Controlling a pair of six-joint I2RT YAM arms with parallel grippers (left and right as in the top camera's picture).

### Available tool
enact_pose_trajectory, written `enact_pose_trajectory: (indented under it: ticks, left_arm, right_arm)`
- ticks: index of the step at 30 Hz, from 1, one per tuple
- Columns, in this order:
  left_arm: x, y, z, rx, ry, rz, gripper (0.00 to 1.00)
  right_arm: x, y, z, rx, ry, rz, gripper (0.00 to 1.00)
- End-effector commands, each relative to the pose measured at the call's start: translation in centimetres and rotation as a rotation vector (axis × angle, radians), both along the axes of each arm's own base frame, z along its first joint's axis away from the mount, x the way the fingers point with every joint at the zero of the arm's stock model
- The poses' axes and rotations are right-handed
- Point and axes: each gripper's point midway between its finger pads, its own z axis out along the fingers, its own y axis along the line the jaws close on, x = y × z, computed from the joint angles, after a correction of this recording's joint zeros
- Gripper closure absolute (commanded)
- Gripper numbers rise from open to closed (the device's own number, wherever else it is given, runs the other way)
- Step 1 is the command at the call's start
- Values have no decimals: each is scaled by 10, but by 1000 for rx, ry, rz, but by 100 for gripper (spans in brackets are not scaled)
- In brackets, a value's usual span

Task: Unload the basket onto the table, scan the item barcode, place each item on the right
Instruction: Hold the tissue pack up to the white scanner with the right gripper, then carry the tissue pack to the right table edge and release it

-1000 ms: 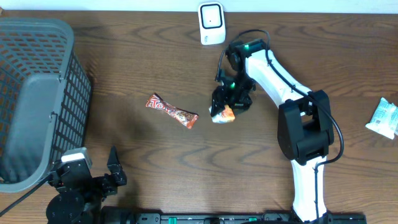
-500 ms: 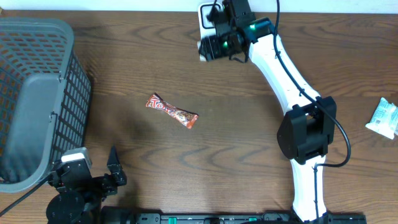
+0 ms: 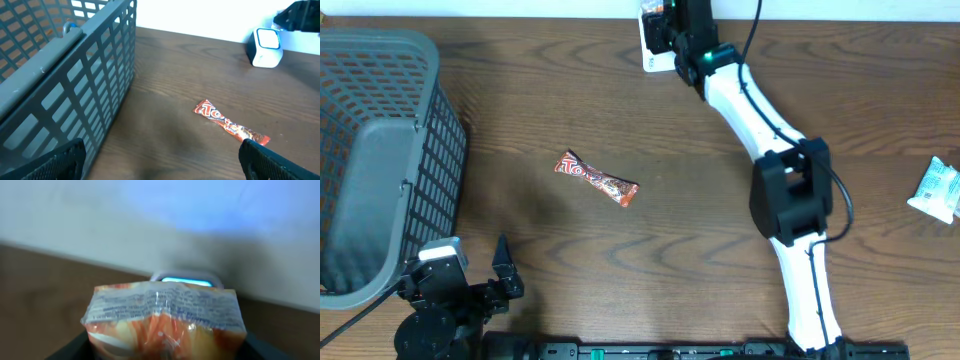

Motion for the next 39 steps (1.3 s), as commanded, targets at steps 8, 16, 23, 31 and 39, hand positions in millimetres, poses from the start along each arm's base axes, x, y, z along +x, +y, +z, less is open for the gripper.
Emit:
enact_pose_trajectory:
  ticks: [8, 16, 23, 31, 39]
  left_arm:
    - [0, -1, 0, -5, -4, -5, 2]
    - [0, -1, 0, -5, -4, -5, 2]
    - [0, -1, 1, -5, -5, -5, 2]
    - [0, -1, 1, -5, -5, -5, 2]
    - [0, -1, 1, -5, -5, -5, 2]
  right_arm:
    - [41, -11, -51, 25, -179, -125, 46]
    - [38, -8, -48, 10, -164, -117, 47]
    - [16, -27, 16, -68, -91, -110, 55]
    - [-66, -115, 57, -439, 198, -32, 61]
    - [-128, -283, 13, -744, 613, -226, 60]
